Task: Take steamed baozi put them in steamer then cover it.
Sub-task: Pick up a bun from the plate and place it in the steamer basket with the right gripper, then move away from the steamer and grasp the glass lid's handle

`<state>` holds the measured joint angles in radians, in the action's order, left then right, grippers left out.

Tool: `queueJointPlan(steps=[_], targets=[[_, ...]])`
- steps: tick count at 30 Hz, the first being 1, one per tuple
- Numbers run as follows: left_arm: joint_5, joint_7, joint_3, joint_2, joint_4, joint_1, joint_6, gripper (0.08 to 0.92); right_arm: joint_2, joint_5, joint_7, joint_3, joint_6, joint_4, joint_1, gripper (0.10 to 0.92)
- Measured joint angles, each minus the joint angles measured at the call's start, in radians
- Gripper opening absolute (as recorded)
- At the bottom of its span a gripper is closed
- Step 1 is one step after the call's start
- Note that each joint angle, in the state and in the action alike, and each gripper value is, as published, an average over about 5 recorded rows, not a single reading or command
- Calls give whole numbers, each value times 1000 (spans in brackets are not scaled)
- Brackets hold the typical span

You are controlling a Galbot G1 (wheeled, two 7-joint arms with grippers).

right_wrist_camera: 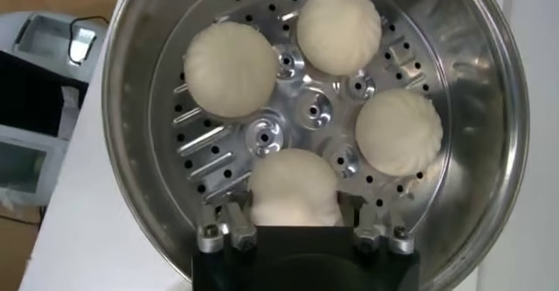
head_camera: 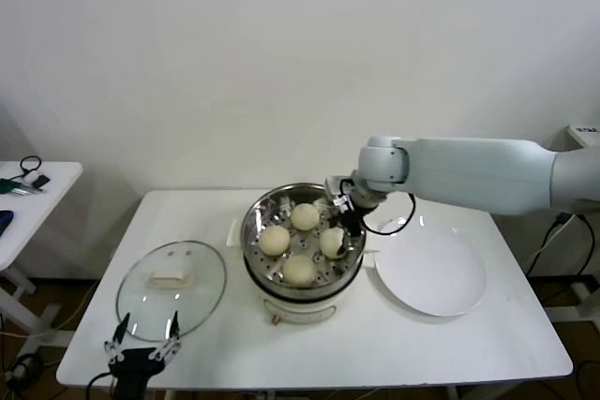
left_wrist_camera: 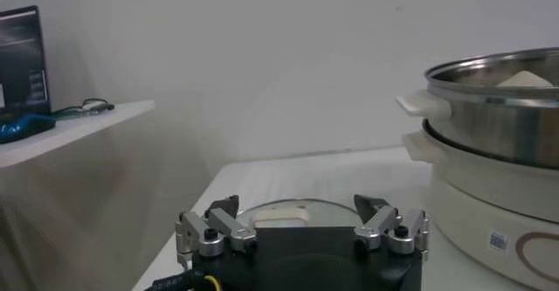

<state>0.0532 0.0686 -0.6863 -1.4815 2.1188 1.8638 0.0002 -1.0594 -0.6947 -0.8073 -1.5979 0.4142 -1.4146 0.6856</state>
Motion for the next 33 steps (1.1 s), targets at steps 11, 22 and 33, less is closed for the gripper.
queueJointPlan(steps=[11, 22, 33], targets=[[10, -2, -3, 5, 16, 2, 31, 823, 73, -61, -14, 70, -28, 1, 65, 823], [17, -6, 4, 20, 10, -32, 63, 823, 322, -75, 313, 499, 2, -44, -217, 823], [0, -34, 5, 43, -1, -89, 74, 823, 461, -5, 582, 1212, -109, -120, -914, 823]])
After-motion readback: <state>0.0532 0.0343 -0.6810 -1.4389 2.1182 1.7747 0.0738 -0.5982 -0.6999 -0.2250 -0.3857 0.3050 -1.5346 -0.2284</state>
